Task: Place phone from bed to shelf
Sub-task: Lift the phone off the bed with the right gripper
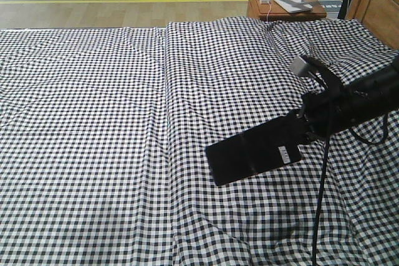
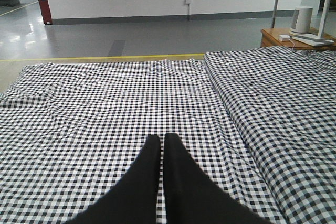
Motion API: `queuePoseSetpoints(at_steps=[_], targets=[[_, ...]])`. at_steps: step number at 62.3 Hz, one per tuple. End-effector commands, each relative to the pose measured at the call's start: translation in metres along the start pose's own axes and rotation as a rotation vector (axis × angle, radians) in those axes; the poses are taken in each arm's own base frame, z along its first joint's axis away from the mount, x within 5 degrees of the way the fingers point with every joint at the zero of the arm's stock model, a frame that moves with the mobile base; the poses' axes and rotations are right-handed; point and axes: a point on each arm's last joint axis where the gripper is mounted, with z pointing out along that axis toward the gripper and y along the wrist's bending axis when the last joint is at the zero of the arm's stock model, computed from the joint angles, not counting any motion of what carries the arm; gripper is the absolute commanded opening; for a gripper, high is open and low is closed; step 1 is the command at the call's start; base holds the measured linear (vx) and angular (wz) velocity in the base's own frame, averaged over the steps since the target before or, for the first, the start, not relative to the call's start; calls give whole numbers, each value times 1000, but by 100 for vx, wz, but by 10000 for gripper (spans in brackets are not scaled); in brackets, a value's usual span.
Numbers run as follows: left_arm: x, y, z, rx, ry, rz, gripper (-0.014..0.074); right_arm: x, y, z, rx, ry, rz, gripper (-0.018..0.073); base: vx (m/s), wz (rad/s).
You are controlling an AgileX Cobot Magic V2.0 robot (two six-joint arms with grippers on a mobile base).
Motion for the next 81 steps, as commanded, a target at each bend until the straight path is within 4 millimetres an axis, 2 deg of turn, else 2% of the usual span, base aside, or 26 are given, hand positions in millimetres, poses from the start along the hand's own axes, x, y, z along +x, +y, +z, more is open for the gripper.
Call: queuePoseSetpoints(at_steps=[1,20,34,48,81], targets=[[-5,0,0,-3,-75,-9,1,-12,53,-18,-99,-38,-110,-3,0,0],[-5,0,0,-3,-75,-9,1,-16,149,-30,-196,-100,-302,-2,0,0],[-5,0,0,-3,-75,-9,1,-9,188,-36,-247,-104,-373,-2,0,0],[-5,0,0,-3,-75,-9,1,-5,200,-44,-251,-124,-398,-2,0,0],[-5,0,0,-3,-75,-9,1,-5,200,-45,-250,-127,-399,-2,0,0]])
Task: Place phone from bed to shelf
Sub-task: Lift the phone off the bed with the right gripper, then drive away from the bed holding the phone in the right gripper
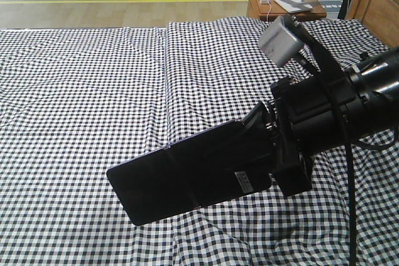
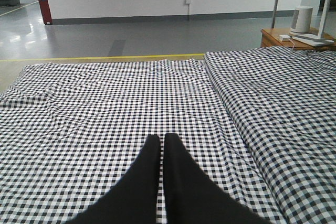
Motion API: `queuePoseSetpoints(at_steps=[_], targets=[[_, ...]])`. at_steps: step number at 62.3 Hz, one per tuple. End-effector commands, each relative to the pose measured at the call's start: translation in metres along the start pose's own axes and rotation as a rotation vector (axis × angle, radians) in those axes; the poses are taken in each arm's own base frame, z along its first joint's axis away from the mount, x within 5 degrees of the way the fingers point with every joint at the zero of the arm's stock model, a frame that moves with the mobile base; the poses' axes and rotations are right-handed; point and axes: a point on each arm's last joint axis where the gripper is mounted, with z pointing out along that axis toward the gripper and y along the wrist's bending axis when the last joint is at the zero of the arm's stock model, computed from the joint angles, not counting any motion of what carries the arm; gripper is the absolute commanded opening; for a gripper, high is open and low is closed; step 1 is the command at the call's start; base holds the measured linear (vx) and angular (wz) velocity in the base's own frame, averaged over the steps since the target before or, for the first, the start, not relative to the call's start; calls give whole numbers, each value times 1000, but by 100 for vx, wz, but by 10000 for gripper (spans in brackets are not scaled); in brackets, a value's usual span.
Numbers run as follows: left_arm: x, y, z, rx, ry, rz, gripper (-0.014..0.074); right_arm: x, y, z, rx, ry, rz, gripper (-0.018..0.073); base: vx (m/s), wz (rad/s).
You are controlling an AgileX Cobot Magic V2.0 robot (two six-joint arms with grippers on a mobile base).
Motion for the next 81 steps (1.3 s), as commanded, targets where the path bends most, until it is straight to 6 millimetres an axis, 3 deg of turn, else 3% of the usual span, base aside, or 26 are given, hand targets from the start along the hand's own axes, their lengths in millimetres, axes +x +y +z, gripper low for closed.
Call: queuePoseSetpoints(at_steps=[1,81], targets=[[-5,0,0,-3,-75,-9,1,-9,19,-11,-72,-59,-23,-2,0,0],[-5,0,0,-3,-75,-9,1,-9,19,-11,-71,-59,-23,-2,-1,2]])
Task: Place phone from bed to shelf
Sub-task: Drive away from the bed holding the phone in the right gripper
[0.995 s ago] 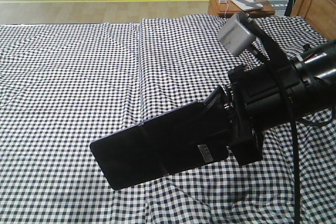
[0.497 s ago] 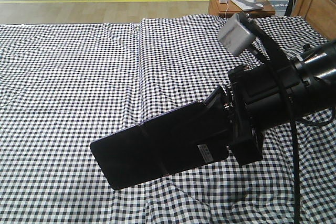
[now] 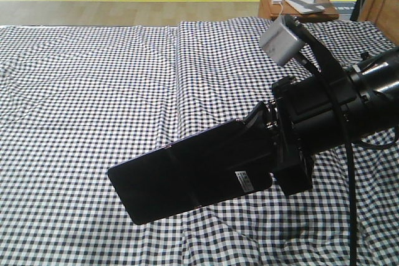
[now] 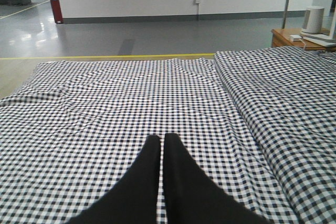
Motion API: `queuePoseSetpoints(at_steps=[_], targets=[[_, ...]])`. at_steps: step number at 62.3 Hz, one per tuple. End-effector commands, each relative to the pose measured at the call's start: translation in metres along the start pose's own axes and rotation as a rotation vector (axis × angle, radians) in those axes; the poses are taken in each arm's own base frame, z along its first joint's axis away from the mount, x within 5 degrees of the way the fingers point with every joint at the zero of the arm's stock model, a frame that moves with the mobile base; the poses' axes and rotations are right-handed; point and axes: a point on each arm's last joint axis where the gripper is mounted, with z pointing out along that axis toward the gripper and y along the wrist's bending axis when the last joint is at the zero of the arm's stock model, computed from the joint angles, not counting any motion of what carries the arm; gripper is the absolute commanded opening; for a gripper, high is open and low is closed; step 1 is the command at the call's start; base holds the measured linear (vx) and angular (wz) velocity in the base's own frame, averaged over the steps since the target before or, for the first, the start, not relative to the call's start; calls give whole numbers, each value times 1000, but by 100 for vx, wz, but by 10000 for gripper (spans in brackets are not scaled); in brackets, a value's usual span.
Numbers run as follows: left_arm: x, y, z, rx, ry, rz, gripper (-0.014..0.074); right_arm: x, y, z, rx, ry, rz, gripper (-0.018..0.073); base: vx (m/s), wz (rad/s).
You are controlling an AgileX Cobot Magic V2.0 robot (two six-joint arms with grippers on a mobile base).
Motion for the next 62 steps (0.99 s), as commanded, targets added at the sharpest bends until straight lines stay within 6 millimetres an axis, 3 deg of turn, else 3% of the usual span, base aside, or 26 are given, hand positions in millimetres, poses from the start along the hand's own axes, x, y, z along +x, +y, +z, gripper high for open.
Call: queuePoseSetpoints(at_steps=[1,62], targets=[[-5,0,0,-3,-75,-9,1,-9,19,-11,-71,-59,-24,-2,-5,18],[-5,0,0,-3,-75,-9,1,-9,19,-11,-71,-59,-24,-2,-8,36]])
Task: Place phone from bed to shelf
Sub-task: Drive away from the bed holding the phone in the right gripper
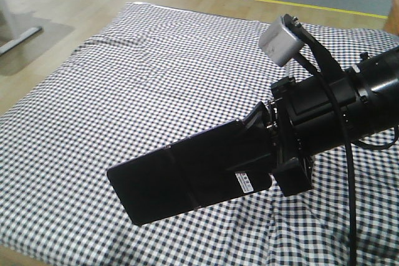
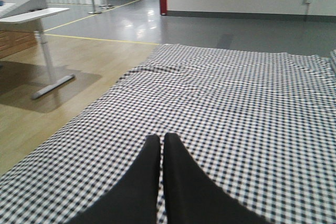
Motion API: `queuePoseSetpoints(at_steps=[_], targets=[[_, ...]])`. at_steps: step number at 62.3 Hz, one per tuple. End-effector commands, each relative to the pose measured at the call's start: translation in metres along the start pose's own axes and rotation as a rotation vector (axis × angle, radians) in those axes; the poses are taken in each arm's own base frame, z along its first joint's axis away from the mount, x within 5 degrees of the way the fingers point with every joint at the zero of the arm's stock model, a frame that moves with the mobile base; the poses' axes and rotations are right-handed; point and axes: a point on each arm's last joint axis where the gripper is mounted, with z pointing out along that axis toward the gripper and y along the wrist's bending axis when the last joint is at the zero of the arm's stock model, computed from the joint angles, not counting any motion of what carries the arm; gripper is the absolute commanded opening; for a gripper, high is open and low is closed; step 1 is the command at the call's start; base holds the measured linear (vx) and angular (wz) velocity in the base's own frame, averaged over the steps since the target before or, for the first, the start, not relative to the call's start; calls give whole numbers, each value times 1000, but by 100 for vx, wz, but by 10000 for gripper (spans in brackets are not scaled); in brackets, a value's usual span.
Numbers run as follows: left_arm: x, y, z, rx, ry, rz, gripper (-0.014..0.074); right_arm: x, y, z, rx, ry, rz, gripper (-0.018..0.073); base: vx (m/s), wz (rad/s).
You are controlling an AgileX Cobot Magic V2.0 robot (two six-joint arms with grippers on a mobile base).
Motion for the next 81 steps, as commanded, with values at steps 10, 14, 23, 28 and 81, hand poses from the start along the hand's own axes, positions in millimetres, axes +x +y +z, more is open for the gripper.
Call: queuePoseSetpoints(at_steps=[10,14,23,28,81], targets=[[-5,0,0,-3,-75,-9,1,-9,19,-11,-71,-59,-24,-2,-10,37],[-5,0,0,-3,-75,-9,1,-9,19,-11,-71,-59,-24,-2,-10,40],[-5,0,0,-3,-75,-9,1,-9,19,-11,-71,-59,-24,-2,-11,44],[-5,0,0,-3,-75,-9,1,-9,19,-11,-71,-59,-24,-2,-12,47],[-5,0,0,-3,-75,-9,1,-9,21,-13,-69,-62,-30,-2,-11,60]])
